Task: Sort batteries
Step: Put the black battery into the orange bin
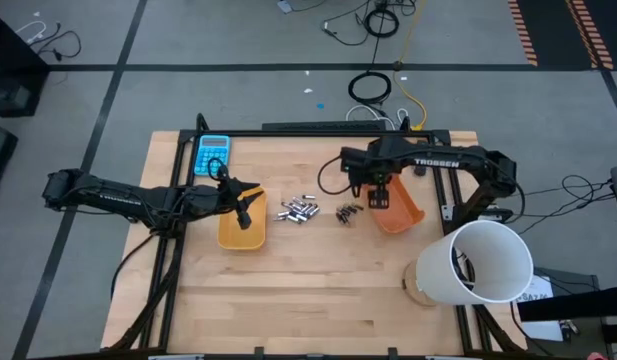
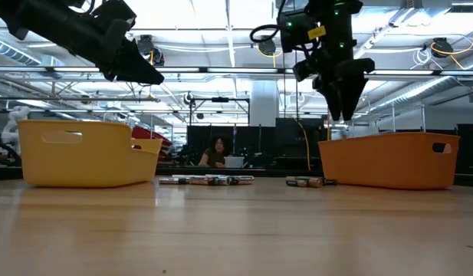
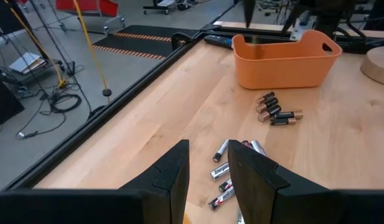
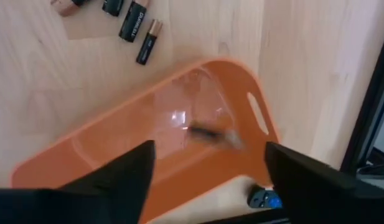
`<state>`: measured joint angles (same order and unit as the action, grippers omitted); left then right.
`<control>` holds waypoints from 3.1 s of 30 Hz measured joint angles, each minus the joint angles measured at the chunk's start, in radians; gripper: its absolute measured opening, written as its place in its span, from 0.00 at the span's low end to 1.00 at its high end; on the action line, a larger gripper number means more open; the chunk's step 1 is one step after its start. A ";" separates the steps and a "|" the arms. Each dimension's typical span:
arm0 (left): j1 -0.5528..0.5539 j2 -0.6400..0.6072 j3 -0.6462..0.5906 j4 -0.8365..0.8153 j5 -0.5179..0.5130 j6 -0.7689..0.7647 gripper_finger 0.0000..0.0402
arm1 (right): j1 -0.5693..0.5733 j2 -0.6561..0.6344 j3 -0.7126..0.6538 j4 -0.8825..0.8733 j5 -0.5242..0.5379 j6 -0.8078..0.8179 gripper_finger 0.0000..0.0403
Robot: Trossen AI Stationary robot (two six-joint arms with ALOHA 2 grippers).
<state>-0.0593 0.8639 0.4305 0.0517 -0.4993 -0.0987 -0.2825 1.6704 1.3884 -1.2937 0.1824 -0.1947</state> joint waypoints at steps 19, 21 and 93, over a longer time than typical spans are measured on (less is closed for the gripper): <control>0.000 0.000 0.000 -0.008 0.001 0.000 0.30 | 0.099 0.005 0.000 0.269 0.029 -0.108 0.80; 0.000 0.000 0.000 -0.002 0.001 0.000 0.30 | 0.122 0.016 0.000 0.316 0.029 -0.130 0.80; 0.000 0.000 0.000 -0.012 -0.001 -0.019 0.30 | 0.229 0.294 -0.120 0.491 -0.115 -0.255 0.65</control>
<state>-0.0593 0.8639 0.4305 0.0395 -0.5007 -0.1181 -0.0538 1.9644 1.2686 -0.8026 0.0675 -0.4502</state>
